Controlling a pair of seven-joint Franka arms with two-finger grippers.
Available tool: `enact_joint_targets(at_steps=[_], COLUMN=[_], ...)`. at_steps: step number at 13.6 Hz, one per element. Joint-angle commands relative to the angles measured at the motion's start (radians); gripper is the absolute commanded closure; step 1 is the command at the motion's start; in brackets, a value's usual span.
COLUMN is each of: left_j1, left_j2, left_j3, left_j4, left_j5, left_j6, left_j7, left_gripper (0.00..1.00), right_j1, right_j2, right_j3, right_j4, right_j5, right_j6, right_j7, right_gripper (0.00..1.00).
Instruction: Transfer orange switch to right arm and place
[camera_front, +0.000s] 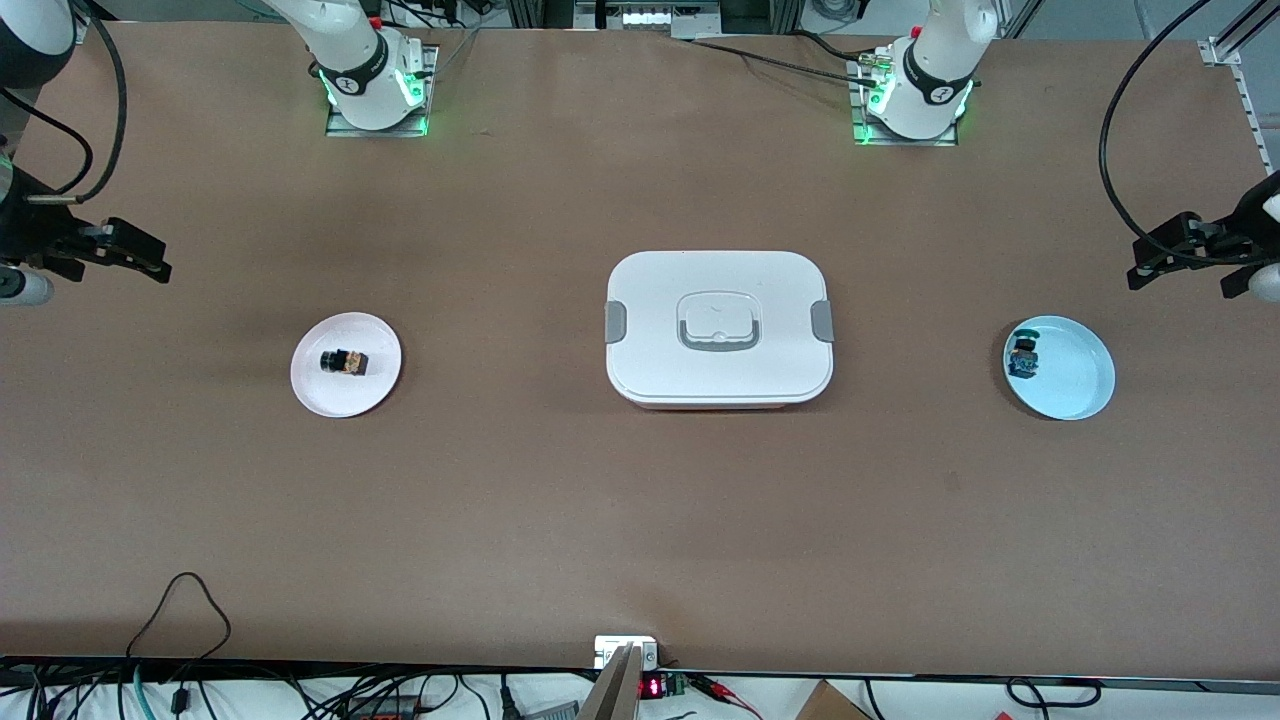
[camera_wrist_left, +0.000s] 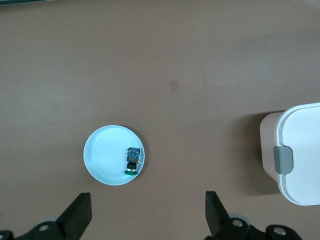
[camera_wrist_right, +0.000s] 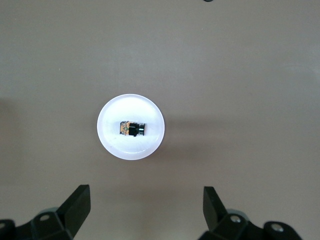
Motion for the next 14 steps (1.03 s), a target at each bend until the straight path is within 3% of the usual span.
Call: enact_joint_targets(at_steps=[1, 14], left_j1=[-0.001, -0.001], left_j2=[0.014, 0.014], left_j3=[0.0, 0.0], left_j4=[0.03, 0.032], left_j5=[-0.019, -0.02], left_j6=[-0.016, -0.039], left_j7=[-0.009, -0.013], left_gripper=[0.0, 0.0], right_j1=[-0.002, -0.003], right_j2=[0.0, -0.008], right_j3=[0.001, 0.0], right_j4=[0.026, 0.022], right_j5=[0.016, 0.015], right_j6=[-0.033, -0.057], right_j7=[0.013, 0.012], right_gripper=[0.0, 0.0])
